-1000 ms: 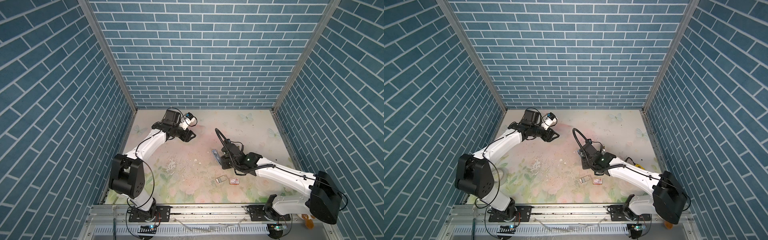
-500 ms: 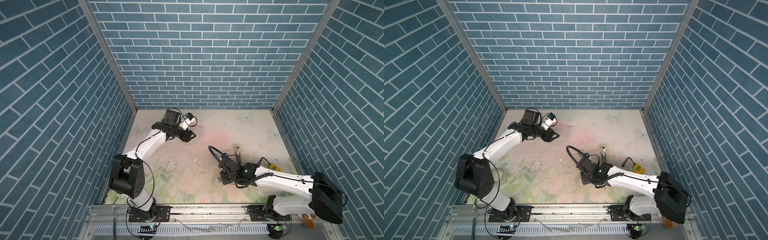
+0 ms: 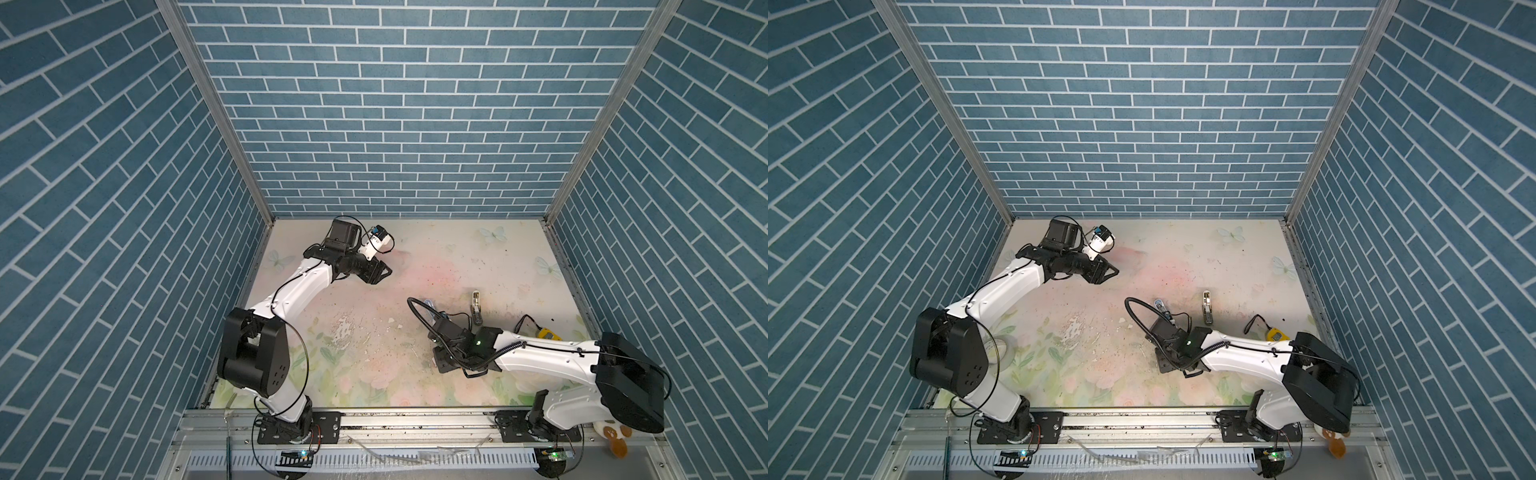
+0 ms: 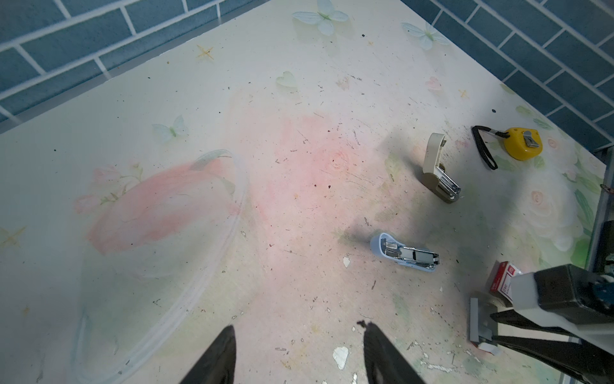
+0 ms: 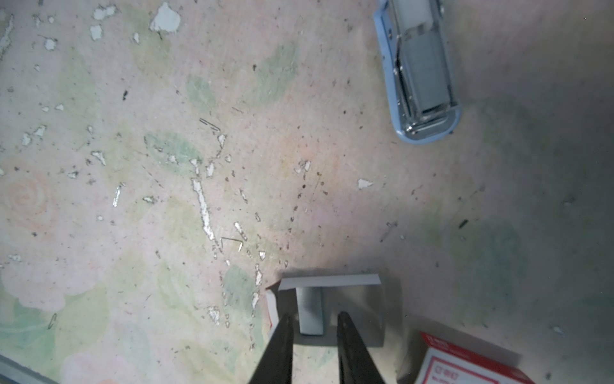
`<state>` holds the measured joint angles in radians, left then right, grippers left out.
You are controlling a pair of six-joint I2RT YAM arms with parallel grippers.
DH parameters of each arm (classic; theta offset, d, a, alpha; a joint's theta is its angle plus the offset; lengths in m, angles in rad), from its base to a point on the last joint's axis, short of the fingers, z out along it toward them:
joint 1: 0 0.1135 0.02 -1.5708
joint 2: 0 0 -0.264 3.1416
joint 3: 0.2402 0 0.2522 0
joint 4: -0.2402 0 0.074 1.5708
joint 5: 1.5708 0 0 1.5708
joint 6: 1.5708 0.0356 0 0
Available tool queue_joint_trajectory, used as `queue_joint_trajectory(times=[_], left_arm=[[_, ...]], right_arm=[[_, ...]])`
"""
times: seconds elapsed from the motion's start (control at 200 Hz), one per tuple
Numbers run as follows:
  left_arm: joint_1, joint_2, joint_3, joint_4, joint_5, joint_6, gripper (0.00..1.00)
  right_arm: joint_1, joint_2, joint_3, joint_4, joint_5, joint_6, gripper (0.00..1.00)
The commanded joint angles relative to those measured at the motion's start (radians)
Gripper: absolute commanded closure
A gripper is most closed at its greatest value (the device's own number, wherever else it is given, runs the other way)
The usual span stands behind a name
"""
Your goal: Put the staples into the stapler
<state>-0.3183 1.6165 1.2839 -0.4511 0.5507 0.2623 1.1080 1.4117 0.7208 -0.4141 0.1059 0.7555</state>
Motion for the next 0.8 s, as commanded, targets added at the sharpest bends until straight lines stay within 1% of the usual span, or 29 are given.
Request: queue_joint_trajectory(times=[0.0, 0.625, 0.795], left_arm=[[0.001, -0.001, -0.011, -0.006, 0.019, 0.006, 0.37], [-0.007, 0.002, -0.011, -0.006, 0.020, 0.003, 0.37], [-0.010, -0.001, -0.009, -0.006, 0.020, 0.003, 0.37]], right_arm=[[0.006, 0.032, 0.018, 0.007, -0.012, 0.033, 0.74], [0.012, 0.105, 0.055, -0.009, 0.018, 0.026, 0.73], [0.013, 0.108, 0.061, -0.026, 0.042, 0.032, 0.75]])
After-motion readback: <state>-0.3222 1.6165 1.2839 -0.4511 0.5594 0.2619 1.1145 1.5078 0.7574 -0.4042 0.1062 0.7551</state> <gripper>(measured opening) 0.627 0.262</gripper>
